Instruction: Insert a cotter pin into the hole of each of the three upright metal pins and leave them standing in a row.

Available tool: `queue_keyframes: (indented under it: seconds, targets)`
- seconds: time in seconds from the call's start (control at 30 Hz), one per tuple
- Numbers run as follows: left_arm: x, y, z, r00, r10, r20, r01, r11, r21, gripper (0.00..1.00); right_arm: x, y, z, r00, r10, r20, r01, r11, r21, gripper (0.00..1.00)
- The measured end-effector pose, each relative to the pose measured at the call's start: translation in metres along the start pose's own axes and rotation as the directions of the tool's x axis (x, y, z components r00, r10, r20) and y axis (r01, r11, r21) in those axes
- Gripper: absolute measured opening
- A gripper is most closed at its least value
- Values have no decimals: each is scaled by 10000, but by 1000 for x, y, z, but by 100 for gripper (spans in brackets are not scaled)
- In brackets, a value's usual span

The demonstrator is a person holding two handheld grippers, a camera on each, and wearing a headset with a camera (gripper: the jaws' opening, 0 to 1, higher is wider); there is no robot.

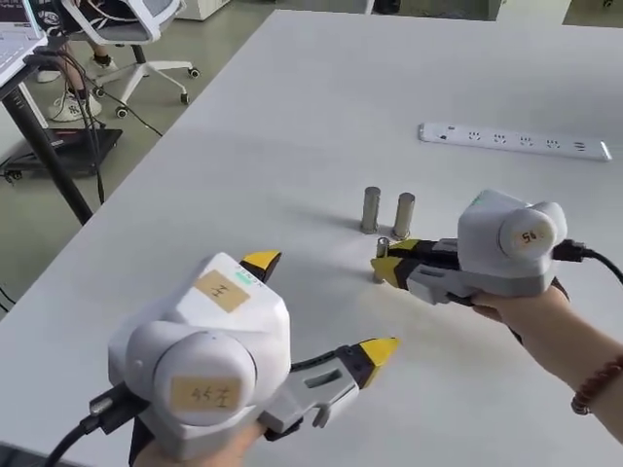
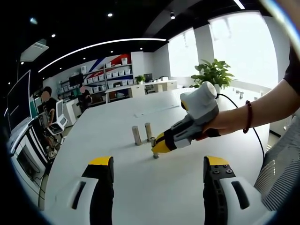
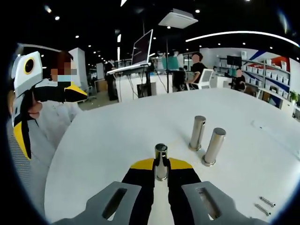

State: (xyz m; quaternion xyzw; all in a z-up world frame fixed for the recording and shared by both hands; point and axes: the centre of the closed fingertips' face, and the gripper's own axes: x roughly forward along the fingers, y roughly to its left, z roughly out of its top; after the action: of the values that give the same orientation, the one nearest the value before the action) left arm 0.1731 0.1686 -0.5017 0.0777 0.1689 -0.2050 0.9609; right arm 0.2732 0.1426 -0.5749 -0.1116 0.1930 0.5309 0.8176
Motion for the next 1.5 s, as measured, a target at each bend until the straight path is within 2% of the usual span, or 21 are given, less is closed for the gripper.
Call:
queue_keyframes:
  seconds: [0.33,0.77,0.87,1.1,1.33,1.5]
  targets:
    - [1,0,0,10000,-7,-27,8,10000,9,77,-4,0,-2,9998,208,36,-208,9997,-157,4]
    - [1,-1,-2,9999,-45,-103,46,10000,31,77,-3,0,-1,9997,233,-1,-233,9996,187,5]
    - [0,-1,-3,9999,-55,-134,56,10000,48,77,-3,0,0,9999,153,-8,-153,9996,242,10]
    - [-1,-1,-4,9998,-64,-165,65,10000,62,77,-5,5,-2,9999,148,-41,-147,9997,215,14]
    - [-2,-1,-3,9999,-75,-146,76,9999,91,77,-15,5,-2,10000,36,22,-36,9994,345,19]
    - [-3,0,-3,9999,-38,-123,39,9999,127,77,-31,-2,-4,9997,-242,-50,244,9988,431,21]
